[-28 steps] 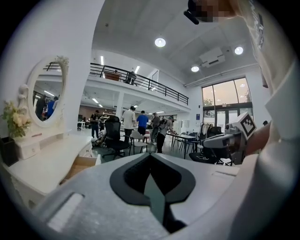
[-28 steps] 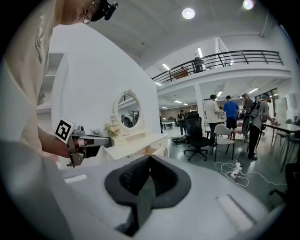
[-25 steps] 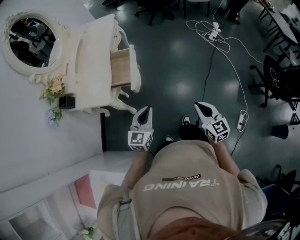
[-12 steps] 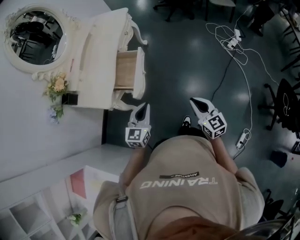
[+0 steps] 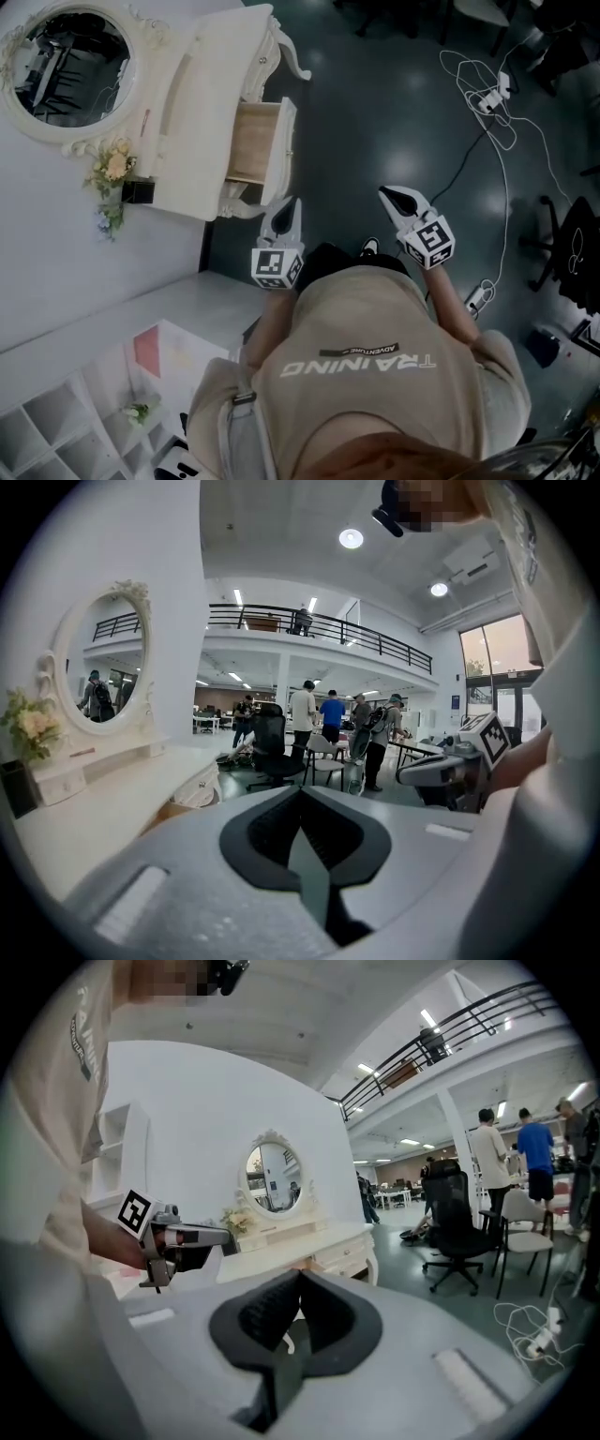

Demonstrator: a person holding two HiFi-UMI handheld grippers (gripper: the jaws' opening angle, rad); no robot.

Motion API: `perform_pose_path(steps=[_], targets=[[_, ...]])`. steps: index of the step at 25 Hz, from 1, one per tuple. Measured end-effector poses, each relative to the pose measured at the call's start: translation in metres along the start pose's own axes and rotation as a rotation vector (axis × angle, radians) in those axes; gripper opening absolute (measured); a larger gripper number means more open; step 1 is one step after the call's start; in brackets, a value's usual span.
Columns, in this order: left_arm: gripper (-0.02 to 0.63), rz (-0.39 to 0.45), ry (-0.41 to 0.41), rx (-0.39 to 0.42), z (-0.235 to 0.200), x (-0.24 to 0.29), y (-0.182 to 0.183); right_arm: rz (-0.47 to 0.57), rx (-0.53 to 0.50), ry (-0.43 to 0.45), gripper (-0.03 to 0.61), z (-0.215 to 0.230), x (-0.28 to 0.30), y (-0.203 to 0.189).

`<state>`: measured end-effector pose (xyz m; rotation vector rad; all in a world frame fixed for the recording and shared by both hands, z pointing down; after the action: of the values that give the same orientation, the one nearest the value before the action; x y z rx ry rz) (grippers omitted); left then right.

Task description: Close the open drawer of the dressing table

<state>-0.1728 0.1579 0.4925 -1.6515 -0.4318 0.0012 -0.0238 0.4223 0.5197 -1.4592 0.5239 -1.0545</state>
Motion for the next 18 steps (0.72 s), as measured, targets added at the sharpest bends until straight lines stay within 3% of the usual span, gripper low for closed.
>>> perform_pose_path(steps=[11,18], targets=[[0.006,-0.038,-0.1,0.012,-0.076,0.065,0.012,-0.039,0.011,-0.045,0.005,0.025,0.079,0.029],[0.006,-0.022,-0.092,-0.011,-0.138,0.082,0.023,-0.045,-0.035,-0.013,0.005,0.026,0.156,0.063]])
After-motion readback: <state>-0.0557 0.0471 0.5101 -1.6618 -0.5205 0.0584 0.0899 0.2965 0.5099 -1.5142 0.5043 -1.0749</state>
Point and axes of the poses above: the fingertips, and each gripper's own axes: x forward along the fingers, z to its right, y out of its top, the point moved 10 cm from there along -x, backward along the fingers, and after that the axes turned 14 degrees about -y, right-handed, at the moved point
